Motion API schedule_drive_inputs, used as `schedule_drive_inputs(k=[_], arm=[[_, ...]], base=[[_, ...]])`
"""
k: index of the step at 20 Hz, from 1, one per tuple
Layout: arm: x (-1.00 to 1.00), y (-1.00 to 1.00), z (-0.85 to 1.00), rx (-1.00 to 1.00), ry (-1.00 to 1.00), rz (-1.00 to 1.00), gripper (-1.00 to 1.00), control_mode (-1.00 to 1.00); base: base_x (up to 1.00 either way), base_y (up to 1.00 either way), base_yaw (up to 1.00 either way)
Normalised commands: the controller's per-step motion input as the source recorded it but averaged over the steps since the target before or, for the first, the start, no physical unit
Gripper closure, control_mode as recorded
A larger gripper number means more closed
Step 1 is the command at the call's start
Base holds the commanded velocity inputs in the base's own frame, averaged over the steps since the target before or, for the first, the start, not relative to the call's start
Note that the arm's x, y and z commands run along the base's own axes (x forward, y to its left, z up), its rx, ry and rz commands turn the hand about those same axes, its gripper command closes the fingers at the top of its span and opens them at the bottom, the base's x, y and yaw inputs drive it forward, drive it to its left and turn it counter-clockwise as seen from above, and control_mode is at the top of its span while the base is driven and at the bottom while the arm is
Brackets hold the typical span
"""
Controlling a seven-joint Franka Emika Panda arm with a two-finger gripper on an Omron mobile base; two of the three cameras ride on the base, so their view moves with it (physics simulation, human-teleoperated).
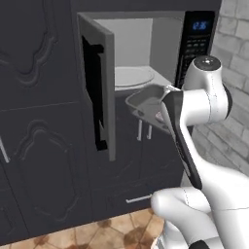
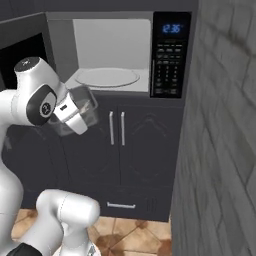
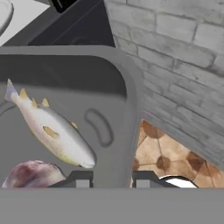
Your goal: Place the tupperware containing the fish and garlic meal in the microwave. Close the microwave door and press the start button to reheat the meal.
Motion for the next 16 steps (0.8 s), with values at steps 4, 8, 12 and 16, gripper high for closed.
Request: schedule_drive_inputs(k=[4, 8, 12, 16], arm=[[0.00, 0.00, 0.00, 0.00, 0.00, 0.00, 1.00, 1.00], [0.00, 0.00, 0.00, 0.00, 0.00, 0.00, 1.00, 1.00], [0.00, 0.00, 0.00, 0.00, 0.00, 0.00, 1.00, 1.00], [0.00, 0.00, 0.00, 0.00, 0.00, 0.00, 1.00, 1.00]], base=[[0.53, -0.31, 0.20], [0.47, -0.26, 0.18], [0.39, -0.22, 0.18], [0.32, -0.21, 0.15]])
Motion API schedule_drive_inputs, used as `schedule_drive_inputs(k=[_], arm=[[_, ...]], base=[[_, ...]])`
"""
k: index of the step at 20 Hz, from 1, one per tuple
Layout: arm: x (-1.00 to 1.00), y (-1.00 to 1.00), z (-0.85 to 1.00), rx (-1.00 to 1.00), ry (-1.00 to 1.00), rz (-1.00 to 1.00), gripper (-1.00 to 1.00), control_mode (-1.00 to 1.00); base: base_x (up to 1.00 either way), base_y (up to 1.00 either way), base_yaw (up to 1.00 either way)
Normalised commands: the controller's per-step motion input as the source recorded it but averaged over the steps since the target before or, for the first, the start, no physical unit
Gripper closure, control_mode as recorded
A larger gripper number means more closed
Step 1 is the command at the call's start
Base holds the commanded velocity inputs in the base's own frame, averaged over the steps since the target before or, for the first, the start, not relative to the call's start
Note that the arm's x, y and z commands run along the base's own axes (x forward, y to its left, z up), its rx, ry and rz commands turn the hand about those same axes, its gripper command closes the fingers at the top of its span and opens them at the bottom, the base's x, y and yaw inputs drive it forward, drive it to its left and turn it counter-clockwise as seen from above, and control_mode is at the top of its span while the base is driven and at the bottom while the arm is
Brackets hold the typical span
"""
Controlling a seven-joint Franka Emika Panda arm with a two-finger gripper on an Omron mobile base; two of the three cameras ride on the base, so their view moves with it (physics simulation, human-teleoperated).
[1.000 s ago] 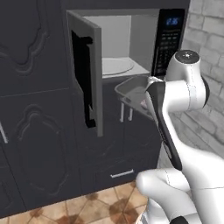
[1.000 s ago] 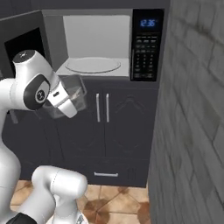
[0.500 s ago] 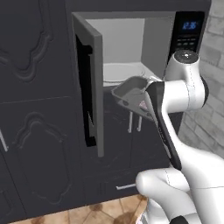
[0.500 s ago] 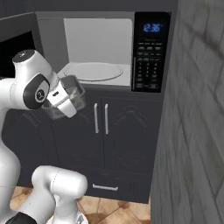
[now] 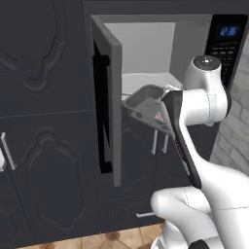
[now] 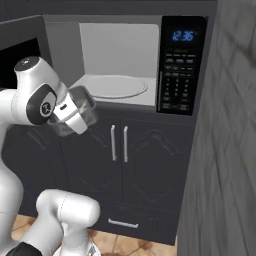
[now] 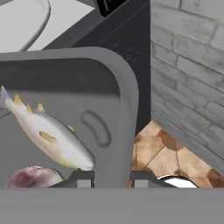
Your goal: Place the tupperware containing the fish and garlic meal in the microwave. Close the microwave door and press the start button to reheat the meal.
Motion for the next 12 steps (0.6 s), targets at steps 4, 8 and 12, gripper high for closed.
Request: schedule_drive_inputs(k=[4, 8, 12], arm=[[0.04, -0.04, 0.00, 0.00, 0.00, 0.00, 1.00, -1.00], [0.21, -0.12, 0.00, 0.01, 0.00, 0.03, 1.00, -1.00], [0.28, -0.16, 0.00, 0.02, 0.00, 0.03, 1.00, -1.00]], base=[[0.17, -0.13, 0.05], [0.00, 0.00, 0.00], [0.00, 0.00, 0.00]])
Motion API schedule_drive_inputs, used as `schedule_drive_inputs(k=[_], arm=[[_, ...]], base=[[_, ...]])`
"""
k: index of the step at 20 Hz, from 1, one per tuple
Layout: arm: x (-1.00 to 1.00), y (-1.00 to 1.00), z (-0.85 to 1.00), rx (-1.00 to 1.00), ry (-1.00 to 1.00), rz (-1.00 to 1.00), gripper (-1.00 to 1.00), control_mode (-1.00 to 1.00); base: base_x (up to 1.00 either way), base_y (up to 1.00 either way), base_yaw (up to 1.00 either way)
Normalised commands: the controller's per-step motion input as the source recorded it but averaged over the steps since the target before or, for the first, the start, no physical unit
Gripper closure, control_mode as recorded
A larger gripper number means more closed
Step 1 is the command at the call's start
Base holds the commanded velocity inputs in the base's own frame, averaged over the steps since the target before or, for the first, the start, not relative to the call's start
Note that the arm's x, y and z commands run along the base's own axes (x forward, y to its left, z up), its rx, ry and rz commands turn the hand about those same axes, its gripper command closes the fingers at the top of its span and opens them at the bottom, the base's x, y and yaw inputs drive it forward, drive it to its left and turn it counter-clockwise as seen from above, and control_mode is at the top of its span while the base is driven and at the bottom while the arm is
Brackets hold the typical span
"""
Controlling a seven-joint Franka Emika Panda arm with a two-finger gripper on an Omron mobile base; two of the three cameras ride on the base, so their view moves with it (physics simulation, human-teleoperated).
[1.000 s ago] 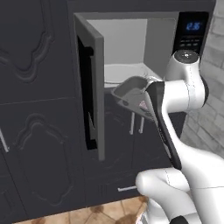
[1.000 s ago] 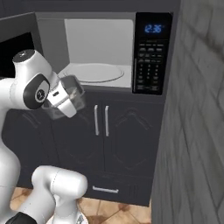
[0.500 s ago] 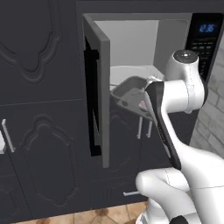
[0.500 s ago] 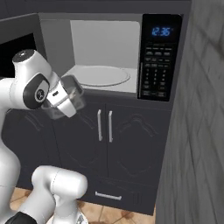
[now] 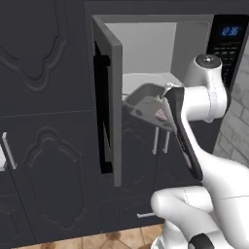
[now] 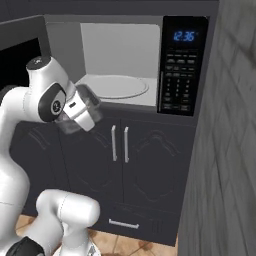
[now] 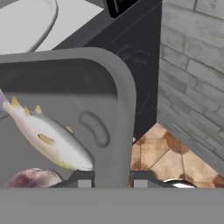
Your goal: Place the tupperware containing the fish and garlic meal in the microwave. Close the microwave door and press the start button to reheat the meal.
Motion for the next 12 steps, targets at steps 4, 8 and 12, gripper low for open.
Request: schedule_drive_inputs(k=[4, 8, 12], arm=[[0.33, -0.27, 0.00, 0.04, 0.00, 0.01, 1.00, -1.00], [0.54, -0.17, -0.02, 0.01, 0.01, 0.01, 1.00, -1.00], [0.65, -0.15, -0.01, 0.00, 0.02, 0.02, 1.00, -1.00]], base=[[0.00, 0.00, 0.00], [0.00, 0.00, 0.00], [0.00, 0.00, 0.00]])
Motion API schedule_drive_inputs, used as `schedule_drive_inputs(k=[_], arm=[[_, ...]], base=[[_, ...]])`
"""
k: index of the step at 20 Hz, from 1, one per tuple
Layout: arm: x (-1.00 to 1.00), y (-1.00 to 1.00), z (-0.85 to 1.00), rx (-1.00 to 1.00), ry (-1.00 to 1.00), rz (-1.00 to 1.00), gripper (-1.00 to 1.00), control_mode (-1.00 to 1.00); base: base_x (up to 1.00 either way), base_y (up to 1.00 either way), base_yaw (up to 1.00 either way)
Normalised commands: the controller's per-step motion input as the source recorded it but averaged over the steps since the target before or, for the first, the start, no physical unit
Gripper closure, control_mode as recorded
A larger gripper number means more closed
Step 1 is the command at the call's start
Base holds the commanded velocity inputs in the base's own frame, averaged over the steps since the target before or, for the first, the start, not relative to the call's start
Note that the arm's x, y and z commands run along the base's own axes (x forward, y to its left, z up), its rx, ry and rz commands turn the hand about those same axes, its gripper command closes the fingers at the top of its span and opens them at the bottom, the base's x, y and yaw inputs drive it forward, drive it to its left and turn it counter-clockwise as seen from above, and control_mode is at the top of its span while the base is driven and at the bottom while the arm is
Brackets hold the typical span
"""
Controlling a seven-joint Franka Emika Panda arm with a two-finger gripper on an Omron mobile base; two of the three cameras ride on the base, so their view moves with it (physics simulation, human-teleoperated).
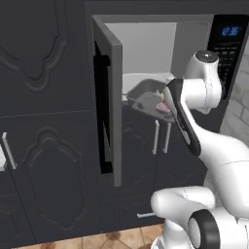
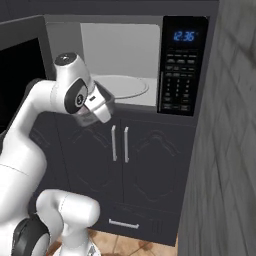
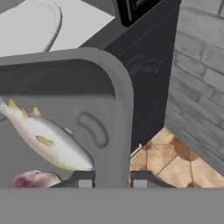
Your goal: Place the tupperware containing the fish and garlic meal in the microwave. Close the microwave door and press the start button to reheat the meal.
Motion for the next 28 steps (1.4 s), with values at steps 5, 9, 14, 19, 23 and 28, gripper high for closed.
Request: schedule_drive_inputs(k=[5, 9, 14, 19, 23, 28], arm=[[0.53, -0.19, 0.00, 0.00, -0.04, 0.00, 1.00, -1.00], [0.58, -0.05, 0.00, 0.00, -0.13, 0.00, 1.00, -1.00], [0.68, -0.08, 0.00, 0.00, -0.09, 0.00, 1.00, -1.00], [0.73, -0.15, 0.02, 0.02, -0.02, 0.00, 1.00, -1.00], [0.69, -0.12, 0.10, 0.02, 0.00, 0.00, 1.00, -1.00], [0.73, -0.01, 0.10, 0.00, 0.01, 0.00, 1.00, -1.00]], base=[[0.00, 0.00, 0.00], [0.00, 0.00, 0.00], [0.00, 0.00, 0.00], [0.00, 0.00, 0.00], [0.00, 0.00, 0.00], [0.00, 0.00, 0.00]])
